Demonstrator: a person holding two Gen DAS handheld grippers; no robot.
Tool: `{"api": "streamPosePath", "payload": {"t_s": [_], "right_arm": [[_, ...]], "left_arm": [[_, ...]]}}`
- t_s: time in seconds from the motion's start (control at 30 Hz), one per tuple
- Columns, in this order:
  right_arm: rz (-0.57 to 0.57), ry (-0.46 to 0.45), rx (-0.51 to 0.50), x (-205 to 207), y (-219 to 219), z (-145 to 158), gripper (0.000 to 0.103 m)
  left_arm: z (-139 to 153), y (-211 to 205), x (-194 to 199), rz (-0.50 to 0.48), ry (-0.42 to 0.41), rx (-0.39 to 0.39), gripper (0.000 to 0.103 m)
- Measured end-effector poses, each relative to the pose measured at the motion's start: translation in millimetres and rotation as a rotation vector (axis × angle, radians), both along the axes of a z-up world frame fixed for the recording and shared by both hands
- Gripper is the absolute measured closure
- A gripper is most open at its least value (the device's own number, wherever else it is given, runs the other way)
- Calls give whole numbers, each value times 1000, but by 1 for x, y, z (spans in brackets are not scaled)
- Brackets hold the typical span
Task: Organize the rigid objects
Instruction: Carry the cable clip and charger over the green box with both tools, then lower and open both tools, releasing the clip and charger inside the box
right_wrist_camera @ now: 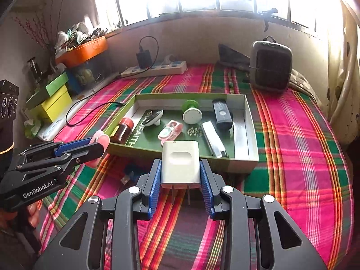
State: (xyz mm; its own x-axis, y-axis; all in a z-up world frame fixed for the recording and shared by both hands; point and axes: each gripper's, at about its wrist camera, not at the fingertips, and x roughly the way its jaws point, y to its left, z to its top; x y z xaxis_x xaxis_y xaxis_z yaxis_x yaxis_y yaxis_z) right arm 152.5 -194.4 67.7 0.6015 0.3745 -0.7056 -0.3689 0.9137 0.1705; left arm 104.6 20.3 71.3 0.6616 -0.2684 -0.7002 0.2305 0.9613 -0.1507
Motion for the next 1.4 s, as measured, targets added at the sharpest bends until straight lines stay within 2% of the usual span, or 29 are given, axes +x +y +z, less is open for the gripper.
{"api": "streamPosePath", "payload": {"t_s": [0.73,1.4], "right_arm": [[6,36,-49,60,4,-4,68],[19,83,-78,88,8,-22,68]], "left_arm": [[5,-3,65,3,5,23,81],[-17,0,111,29,64,44,81]]}}
